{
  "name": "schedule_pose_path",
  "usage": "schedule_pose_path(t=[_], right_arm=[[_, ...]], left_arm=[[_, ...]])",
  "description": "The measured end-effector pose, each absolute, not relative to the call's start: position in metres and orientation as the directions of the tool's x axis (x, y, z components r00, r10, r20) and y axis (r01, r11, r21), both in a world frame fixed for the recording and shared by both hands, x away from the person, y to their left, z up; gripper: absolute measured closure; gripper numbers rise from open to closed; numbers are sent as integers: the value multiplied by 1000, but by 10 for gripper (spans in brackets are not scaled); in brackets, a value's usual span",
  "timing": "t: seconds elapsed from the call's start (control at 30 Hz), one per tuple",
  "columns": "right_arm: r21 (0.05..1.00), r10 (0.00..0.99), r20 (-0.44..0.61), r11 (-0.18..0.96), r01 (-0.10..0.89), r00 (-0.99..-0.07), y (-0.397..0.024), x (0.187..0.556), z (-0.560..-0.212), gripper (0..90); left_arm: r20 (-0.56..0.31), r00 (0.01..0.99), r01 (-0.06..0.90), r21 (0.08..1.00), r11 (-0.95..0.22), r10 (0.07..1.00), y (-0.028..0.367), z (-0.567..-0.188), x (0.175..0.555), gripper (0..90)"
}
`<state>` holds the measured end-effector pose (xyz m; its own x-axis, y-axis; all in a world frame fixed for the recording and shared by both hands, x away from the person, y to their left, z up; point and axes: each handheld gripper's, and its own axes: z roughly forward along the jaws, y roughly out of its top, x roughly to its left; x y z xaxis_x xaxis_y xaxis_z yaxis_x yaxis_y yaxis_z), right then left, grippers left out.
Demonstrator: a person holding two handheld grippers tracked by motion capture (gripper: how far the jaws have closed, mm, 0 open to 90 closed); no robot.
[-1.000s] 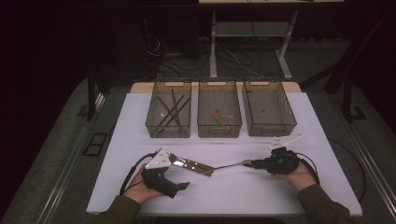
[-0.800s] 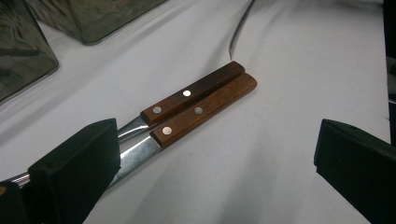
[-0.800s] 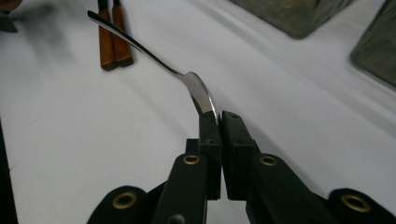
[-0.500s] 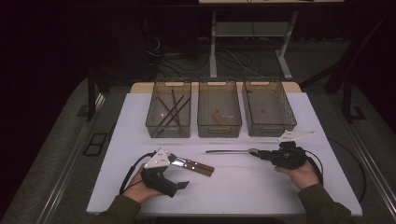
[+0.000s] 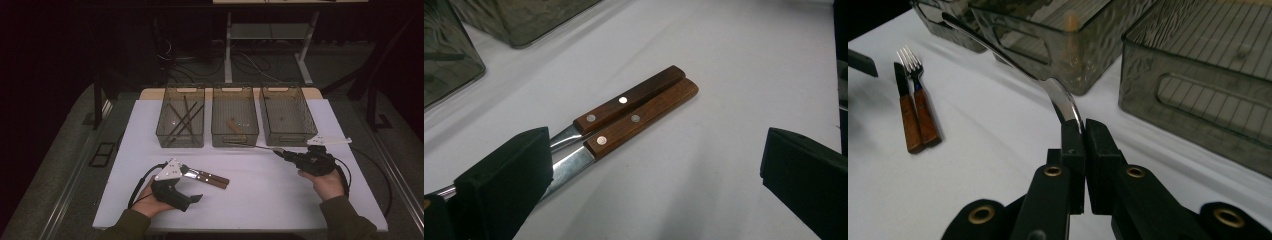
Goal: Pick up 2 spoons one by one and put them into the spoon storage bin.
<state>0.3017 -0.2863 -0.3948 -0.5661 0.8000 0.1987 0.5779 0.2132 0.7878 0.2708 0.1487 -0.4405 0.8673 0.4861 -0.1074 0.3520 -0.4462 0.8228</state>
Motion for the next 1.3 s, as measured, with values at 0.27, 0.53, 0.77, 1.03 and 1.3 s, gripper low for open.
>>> schedule_pose_path(t=[0.27, 0.53, 0.77, 1.03, 1.3], right_arm=[[815, 840, 174, 170, 553, -515, -286, 310, -379, 871], [815, 884, 159, 134, 564, -439, -275, 331, -373, 871], [816, 905, 154, 111, 567, -398, -261, 354, -367, 871], [789, 934, 130, 106, 605, -333, -240, 390, -367, 871], [759, 946, 101, 127, 639, -309, -220, 412, -374, 871]], left_arm=[[-112, 864, 357, 823, -441, 491, 149, -440, 272, 0], [-102, 869, 345, 827, -443, 485, 150, -440, 273, 0], [-103, 871, 343, 827, -446, 480, 148, -440, 272, 0], [-107, 873, 344, 827, -444, 476, 148, -439, 271, 0], [-106, 877, 339, 829, -446, 469, 148, -439, 271, 0]])
